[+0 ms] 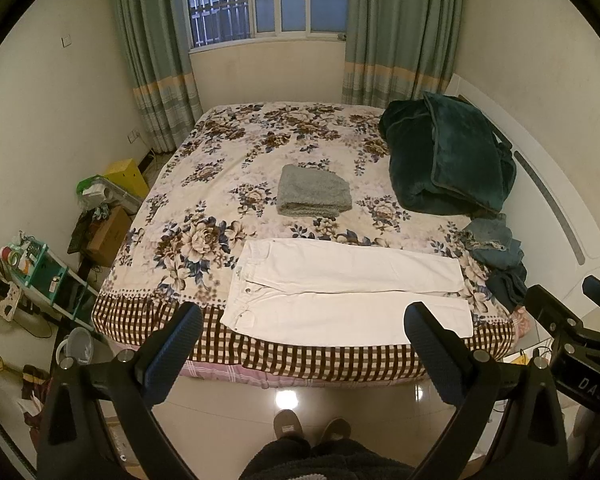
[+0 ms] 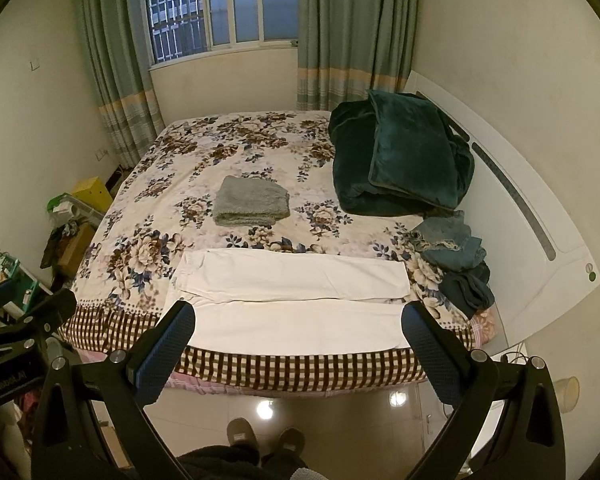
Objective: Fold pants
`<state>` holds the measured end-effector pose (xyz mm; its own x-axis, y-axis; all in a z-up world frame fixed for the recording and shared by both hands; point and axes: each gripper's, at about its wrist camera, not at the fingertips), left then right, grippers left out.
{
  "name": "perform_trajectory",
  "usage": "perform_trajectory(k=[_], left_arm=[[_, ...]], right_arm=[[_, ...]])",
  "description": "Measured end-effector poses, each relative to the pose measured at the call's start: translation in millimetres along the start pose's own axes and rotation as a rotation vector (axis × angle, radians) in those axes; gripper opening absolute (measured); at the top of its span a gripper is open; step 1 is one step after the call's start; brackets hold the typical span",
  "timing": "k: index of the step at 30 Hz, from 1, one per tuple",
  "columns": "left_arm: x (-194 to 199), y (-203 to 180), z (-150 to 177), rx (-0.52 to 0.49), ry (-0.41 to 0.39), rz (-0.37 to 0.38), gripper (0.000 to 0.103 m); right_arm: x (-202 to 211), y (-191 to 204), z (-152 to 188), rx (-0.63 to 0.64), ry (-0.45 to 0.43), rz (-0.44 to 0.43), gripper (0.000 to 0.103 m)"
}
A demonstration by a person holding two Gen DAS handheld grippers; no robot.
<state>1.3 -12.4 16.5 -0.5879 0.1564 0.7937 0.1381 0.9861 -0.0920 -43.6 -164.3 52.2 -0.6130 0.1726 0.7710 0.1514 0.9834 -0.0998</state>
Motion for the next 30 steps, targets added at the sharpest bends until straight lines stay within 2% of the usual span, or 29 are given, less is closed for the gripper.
perform_trajectory(k=[28,30], left_arm=[[4.9,-2.2,-7.6,0.009,-0.009,0.003,0.103],[1.9,-4.6,-10.2,0.016,-0.009,0.001,0.103]], right_arm=[[3.3,2.6,-12.8,0.007,0.009,-0.017,0.103],[-1.5,-4.7,-4.5,0.009,0.011,-0.020,0.103]])
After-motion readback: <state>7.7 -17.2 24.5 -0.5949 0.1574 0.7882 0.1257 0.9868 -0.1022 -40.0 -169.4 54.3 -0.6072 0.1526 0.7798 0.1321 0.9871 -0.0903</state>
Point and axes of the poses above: each gripper's, at about its wrist camera, not at the fingertips, and x roughly against the way its jaws point, y to its left, z to its underside, and after that the axes turned 7 degrees about z, right-handed
